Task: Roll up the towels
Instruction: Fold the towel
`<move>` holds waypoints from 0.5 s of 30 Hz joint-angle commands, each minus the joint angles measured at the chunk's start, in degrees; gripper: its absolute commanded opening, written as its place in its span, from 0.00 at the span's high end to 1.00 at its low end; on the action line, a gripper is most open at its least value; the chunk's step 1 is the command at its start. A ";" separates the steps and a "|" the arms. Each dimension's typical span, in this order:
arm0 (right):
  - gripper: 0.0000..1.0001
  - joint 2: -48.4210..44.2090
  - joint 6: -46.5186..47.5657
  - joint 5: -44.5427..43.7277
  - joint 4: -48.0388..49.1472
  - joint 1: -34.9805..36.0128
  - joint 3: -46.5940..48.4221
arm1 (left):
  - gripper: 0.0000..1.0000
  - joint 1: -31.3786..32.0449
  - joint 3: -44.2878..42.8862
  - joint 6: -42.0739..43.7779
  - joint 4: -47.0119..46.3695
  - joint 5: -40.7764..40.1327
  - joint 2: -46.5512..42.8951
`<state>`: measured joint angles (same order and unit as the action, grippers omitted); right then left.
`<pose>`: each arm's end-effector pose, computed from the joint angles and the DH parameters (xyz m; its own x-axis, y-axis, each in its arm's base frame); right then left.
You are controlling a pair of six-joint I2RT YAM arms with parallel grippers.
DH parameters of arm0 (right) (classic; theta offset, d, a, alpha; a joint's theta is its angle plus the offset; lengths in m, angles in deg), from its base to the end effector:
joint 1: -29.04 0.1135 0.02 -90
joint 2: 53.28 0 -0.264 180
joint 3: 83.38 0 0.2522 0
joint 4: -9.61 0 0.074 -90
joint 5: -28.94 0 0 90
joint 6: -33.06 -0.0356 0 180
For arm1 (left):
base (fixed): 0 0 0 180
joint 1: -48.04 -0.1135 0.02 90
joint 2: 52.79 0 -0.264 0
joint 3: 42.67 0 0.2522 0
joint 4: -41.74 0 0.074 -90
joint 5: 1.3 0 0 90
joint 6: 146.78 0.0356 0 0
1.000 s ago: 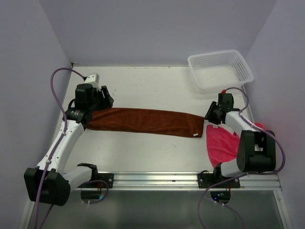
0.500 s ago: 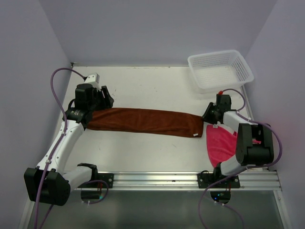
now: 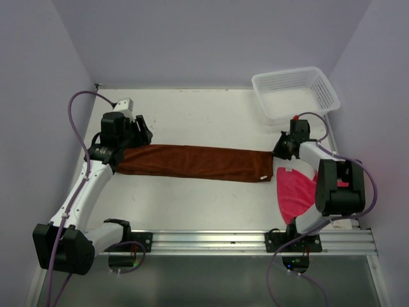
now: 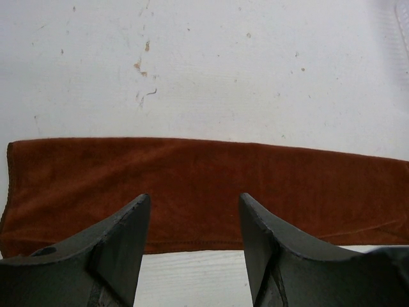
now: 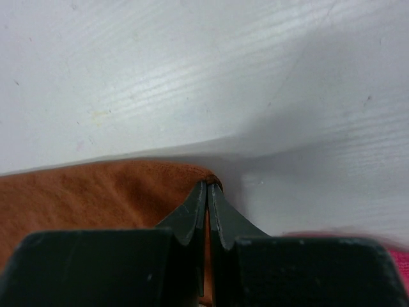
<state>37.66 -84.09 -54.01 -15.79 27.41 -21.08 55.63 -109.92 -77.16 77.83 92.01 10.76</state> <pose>0.3099 -0.0044 0.1681 -0.7399 0.4741 -0.4772 0.3302 0.8740 0.3564 0.2442 -0.0346 0.3075 -0.5605 -0.2760 -0.7808 -0.0160 0.9462 -0.3231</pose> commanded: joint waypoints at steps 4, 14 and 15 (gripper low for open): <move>0.98 4.60 4.04 0.51 -5.67 -0.22 7.97 | 0.39 -0.39 0.06 0.43 -1.15 0.82 0.00; 0.64 5.22 5.45 -0.45 -8.31 -0.39 8.33 | 0.39 -0.39 0.06 0.43 -1.32 1.35 0.00; 0.63 4.26 5.54 -0.81 -8.49 -0.48 8.24 | 0.39 -0.39 0.06 0.43 -1.23 1.35 0.00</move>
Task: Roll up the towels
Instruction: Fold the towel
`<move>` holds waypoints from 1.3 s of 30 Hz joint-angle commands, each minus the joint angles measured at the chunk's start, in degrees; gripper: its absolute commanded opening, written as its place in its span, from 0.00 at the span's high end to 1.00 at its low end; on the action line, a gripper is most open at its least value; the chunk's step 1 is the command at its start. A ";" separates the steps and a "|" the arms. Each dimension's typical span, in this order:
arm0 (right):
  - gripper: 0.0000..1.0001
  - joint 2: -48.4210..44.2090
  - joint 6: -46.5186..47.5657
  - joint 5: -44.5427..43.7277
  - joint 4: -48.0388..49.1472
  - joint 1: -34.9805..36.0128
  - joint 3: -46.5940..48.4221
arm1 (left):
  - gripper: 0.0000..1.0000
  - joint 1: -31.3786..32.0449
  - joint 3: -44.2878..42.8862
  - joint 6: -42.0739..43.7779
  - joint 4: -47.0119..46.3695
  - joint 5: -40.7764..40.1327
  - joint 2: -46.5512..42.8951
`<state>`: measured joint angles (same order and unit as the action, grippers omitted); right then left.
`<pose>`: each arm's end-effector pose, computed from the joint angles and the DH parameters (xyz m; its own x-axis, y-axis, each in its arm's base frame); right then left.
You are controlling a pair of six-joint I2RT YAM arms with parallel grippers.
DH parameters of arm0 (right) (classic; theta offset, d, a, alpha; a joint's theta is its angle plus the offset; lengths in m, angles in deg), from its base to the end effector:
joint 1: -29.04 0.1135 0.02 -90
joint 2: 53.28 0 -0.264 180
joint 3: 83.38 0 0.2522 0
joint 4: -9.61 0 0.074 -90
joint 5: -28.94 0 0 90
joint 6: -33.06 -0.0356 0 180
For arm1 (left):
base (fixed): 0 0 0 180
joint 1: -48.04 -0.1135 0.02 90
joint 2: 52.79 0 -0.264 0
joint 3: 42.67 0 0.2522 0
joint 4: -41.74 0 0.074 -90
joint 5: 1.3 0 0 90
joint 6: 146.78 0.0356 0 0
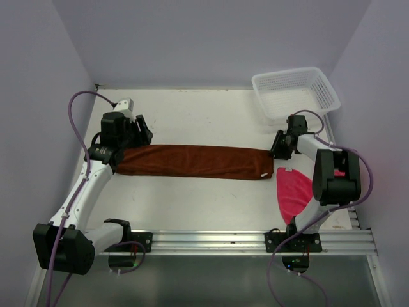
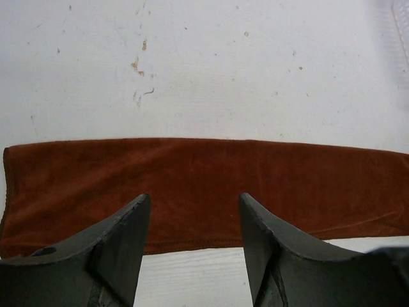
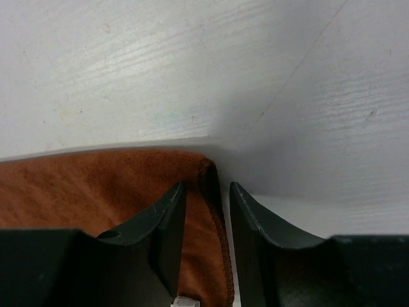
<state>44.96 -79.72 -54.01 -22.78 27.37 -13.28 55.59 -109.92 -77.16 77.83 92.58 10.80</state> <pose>0.3340 -0.0054 0.1606 -0.8145 0.4082 -0.4122 0.3080 0.9064 0.2890 0.2442 -0.0348 0.3073 -0.5637 -0.2758 -0.7786 -0.0092 0.9447 -0.3280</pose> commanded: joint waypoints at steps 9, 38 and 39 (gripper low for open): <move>0.62 -4.19 -0.24 3.23 0.79 -0.35 -3.86 | 0.39 -0.34 0.06 0.43 -1.23 0.78 -0.14; 1.00 -12.80 7.05 -11.79 -16.43 1.23 8.78 | 0.39 -0.34 0.15 0.43 -1.06 -0.28 -0.66; 1.00 -13.24 7.40 -13.45 -17.13 1.23 9.49 | 0.38 -0.34 0.15 0.43 -1.06 -0.36 -0.66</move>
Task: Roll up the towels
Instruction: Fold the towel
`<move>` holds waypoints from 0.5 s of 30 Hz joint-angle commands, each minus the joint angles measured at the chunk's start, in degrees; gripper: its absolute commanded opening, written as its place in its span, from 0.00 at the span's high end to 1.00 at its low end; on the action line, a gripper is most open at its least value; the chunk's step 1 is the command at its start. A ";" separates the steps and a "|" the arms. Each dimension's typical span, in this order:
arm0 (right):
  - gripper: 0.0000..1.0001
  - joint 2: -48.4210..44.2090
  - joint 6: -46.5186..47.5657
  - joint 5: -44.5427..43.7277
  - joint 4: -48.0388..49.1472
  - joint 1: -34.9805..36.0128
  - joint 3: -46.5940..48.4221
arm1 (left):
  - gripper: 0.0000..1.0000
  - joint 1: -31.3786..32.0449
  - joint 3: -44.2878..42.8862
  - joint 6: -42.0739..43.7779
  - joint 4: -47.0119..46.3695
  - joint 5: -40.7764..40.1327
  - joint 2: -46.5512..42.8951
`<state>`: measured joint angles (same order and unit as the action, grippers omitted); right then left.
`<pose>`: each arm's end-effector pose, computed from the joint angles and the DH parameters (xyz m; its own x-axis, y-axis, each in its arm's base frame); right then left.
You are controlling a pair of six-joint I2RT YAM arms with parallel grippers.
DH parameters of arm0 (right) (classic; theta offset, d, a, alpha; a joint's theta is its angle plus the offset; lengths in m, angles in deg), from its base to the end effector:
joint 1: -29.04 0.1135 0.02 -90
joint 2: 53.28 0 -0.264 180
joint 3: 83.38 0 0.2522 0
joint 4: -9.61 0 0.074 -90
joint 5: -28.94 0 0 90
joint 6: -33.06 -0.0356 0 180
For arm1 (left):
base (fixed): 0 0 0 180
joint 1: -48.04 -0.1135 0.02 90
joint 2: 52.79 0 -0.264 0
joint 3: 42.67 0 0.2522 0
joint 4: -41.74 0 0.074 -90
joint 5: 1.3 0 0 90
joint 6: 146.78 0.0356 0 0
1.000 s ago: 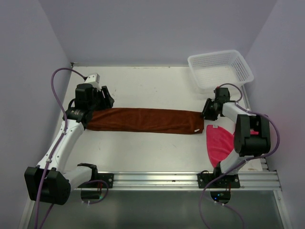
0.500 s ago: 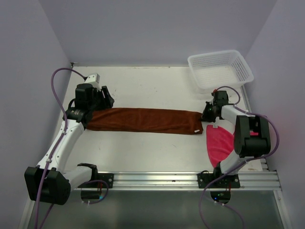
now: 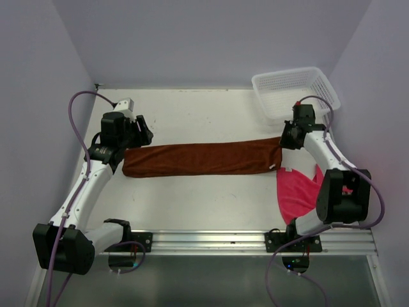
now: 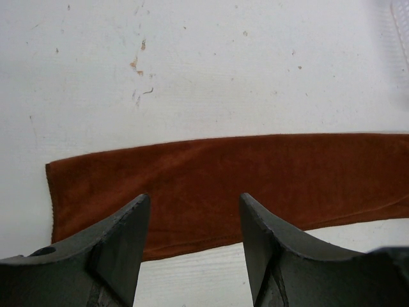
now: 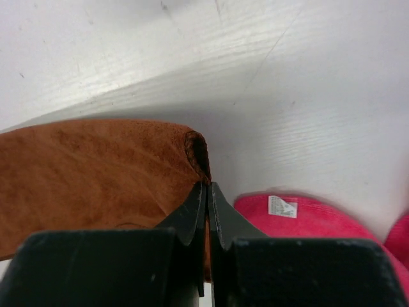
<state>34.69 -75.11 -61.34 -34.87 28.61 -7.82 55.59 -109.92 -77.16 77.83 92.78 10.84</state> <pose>0.3168 -0.0026 0.2313 -0.7927 0.3178 -0.5203 0.2709 0.9481 0.1665 0.2444 -0.0349 0.3072 -0.5653 -0.2755 -0.7776 -0.0067 0.9441 -0.3296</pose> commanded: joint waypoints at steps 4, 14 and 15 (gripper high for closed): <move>1.00 -4.46 4.28 -10.00 -9.16 -0.01 7.71 | 0.38 -0.34 0.23 0.34 -1.23 0.14 -0.79; 1.00 -5.61 7.98 -7.93 -17.35 2.70 21.60 | 0.38 -0.34 0.32 0.25 -1.41 1.02 -1.32; 1.00 -5.17 7.98 -5.55 -17.62 3.41 22.56 | 0.38 -0.34 0.41 0.34 -1.41 1.02 -1.50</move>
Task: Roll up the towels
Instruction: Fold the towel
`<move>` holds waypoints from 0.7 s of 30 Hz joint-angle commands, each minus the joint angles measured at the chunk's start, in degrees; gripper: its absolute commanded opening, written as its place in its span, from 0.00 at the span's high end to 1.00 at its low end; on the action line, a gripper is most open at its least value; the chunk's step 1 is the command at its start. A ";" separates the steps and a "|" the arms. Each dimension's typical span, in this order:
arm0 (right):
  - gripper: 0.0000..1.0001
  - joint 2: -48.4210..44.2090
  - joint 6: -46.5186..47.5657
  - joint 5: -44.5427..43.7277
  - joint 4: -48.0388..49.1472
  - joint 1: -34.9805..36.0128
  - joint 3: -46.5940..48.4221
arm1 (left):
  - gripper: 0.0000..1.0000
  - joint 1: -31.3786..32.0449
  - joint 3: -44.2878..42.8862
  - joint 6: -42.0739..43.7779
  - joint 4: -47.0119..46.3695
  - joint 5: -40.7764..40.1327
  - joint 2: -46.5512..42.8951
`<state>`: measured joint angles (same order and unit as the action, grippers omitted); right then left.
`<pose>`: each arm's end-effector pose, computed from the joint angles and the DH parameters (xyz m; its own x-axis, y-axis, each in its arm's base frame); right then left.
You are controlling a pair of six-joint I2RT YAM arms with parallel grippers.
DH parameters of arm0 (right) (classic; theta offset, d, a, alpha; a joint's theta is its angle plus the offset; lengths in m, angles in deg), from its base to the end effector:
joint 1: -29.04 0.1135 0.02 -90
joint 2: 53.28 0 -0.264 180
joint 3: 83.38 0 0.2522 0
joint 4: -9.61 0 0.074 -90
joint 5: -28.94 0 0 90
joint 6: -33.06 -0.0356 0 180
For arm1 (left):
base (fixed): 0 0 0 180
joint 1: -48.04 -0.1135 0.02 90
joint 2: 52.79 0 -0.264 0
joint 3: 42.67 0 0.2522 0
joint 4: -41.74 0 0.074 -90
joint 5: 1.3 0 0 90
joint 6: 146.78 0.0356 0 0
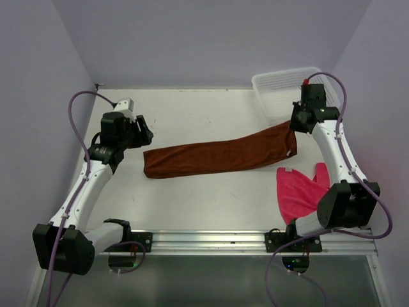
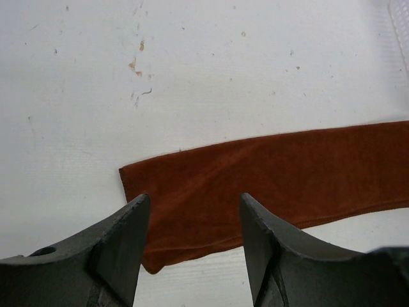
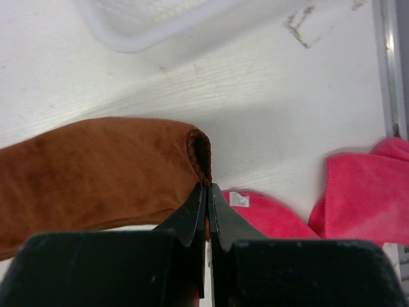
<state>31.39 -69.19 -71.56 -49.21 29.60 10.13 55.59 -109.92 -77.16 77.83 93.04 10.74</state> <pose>0.3148 -0.0034 0.3316 -0.7255 0.2015 -0.6580 0.2676 0.9635 0.0001 0.2440 -0.0351 0.3076 -0.5652 -0.2754 -0.7776 -0.0026 0.9432 -0.3321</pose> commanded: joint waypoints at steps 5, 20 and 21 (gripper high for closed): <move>1.00 1.46 -1.53 17.76 -1.70 8.56 8.66 | 0.38 -0.34 0.41 0.34 -1.41 0.67 -1.39; 1.00 12.01 -22.11 35.37 16.57 22.90 12.18 | 0.38 -0.34 0.41 0.34 -1.41 0.41 -2.00; 1.00 13.50 -22.55 35.81 17.28 23.69 12.71 | 0.38 -0.34 0.41 0.34 -1.32 0.15 -2.09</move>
<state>42.93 -86.17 -41.60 -38.80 51.19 19.18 55.59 -109.90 -77.16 77.81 93.02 9.97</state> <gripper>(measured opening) 0.012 0.615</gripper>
